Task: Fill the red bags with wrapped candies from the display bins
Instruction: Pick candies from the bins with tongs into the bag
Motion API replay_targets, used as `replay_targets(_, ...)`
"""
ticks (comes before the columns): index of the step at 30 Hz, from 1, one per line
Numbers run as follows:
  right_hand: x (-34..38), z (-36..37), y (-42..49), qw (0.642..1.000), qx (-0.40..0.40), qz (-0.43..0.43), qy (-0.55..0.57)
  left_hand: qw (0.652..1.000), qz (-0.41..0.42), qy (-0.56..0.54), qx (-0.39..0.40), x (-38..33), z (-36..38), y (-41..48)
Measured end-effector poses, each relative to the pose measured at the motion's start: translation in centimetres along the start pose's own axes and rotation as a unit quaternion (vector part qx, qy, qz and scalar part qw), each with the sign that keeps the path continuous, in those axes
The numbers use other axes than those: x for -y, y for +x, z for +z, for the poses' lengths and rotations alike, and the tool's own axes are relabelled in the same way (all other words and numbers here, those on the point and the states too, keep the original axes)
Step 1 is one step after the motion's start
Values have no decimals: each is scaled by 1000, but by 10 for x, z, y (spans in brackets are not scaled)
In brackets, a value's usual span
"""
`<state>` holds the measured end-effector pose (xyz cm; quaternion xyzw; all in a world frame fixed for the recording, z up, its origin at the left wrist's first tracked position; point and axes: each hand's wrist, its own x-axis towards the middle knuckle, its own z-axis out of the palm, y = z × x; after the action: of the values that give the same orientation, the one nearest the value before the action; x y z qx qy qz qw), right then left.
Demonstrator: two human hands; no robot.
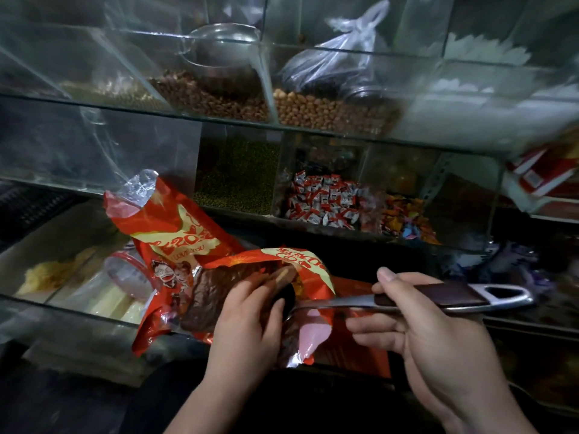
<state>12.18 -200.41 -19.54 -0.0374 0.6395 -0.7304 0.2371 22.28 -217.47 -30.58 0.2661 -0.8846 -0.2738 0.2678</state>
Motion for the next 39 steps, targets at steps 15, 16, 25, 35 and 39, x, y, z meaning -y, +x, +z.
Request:
replay_targets(15, 37, 1, -32, 995, 74, -49, 54, 984, 78, -18, -157, -30, -41, -8)
replay_targets(16, 40, 0, -32, 994, 74, -59, 63, 982, 91, -22, -163, -34, -45, -3)
replay_targets(25, 67, -23, -14, 982, 23, -126, 140, 972, 203, 5, -115, -90, -52, 83)
replay_targets(35, 72, -99, 27, 948, -167, -168, 214, 943, 315, -9, 106, -185, 73, 162)
replay_targets(39, 50, -102, 74, 952, -187, -158, 183, 942, 249, 15, 224, -194, 111, 184)
